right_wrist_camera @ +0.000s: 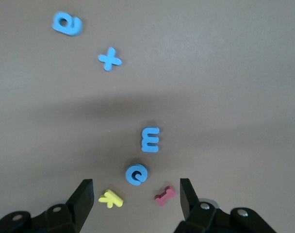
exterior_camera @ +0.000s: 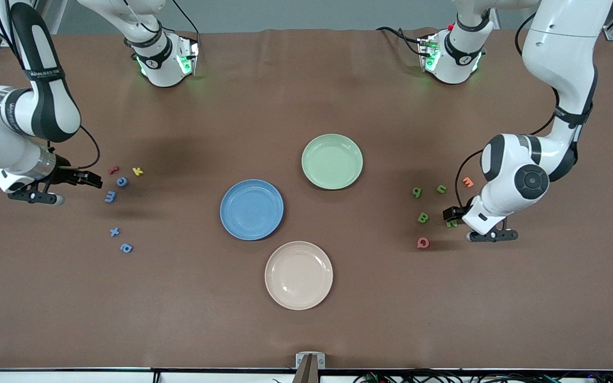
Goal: Sort letters by color into matching plates
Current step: 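Grasp the green N with the left gripper while the right gripper grasps blue c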
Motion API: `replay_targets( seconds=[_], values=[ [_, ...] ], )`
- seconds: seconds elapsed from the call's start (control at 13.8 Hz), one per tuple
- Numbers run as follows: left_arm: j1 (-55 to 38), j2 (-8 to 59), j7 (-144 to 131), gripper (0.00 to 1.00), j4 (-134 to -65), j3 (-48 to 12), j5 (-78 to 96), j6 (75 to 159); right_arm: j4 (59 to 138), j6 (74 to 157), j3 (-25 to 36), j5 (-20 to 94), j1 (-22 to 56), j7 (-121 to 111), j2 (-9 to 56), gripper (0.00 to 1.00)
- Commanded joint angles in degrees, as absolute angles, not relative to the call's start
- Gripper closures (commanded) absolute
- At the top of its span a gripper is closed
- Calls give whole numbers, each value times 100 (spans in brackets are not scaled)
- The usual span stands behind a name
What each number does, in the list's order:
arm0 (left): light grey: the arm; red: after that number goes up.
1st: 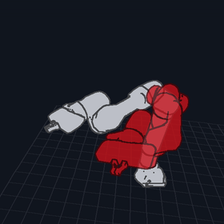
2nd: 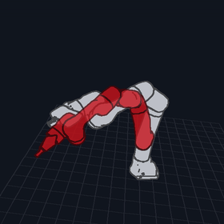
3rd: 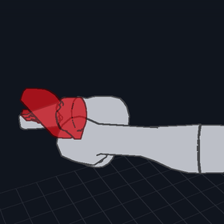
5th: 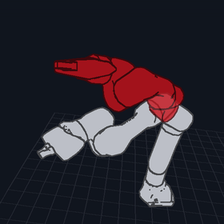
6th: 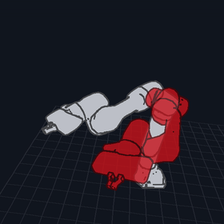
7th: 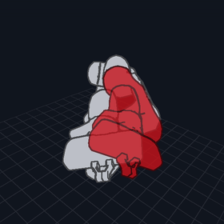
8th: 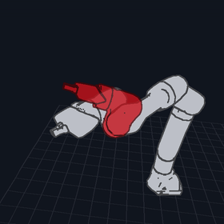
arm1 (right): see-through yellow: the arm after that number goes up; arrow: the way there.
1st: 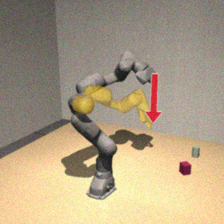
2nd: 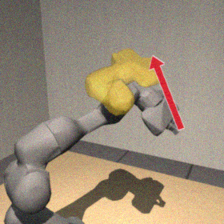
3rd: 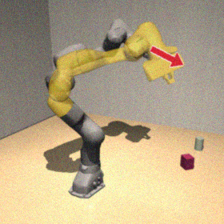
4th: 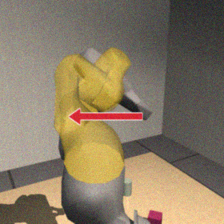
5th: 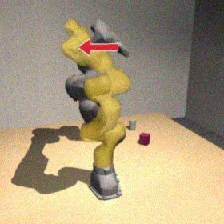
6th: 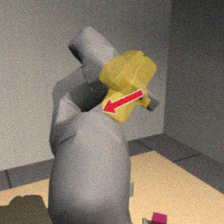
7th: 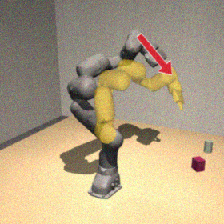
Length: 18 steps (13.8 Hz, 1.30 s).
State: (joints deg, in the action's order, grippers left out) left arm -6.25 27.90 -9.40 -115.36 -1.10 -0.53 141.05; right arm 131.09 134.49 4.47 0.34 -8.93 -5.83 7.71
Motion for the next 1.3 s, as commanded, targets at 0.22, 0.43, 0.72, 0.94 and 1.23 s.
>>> replay_targets(
  seconds=[0.22,0.43,0.72,0.94,1.23],
  values=[
    [-703,3058,-1099,0,-11479,-105,-167,14493,14009,14746,369,-18,-967,-677,720,25],
    [-703,3102,-1099,2,-11479,-105,-167,14572,14097,15037,369,-26,-949,-677,949,26],
    [-703,3226,-1107,13,-11479,-105,-167,14686,14247,15591,369,-26,-923,-677,1195,26],
    [-703,3234,-1212,29,-11479,-105,-167,14687,14247,15732,369,-26,-914,-677,1379,27],
    [-703,3234,-1345,55,-11470,-105,-167,14687,14265,15741,360,-18,-905,-677,1476,27]
  ],
)
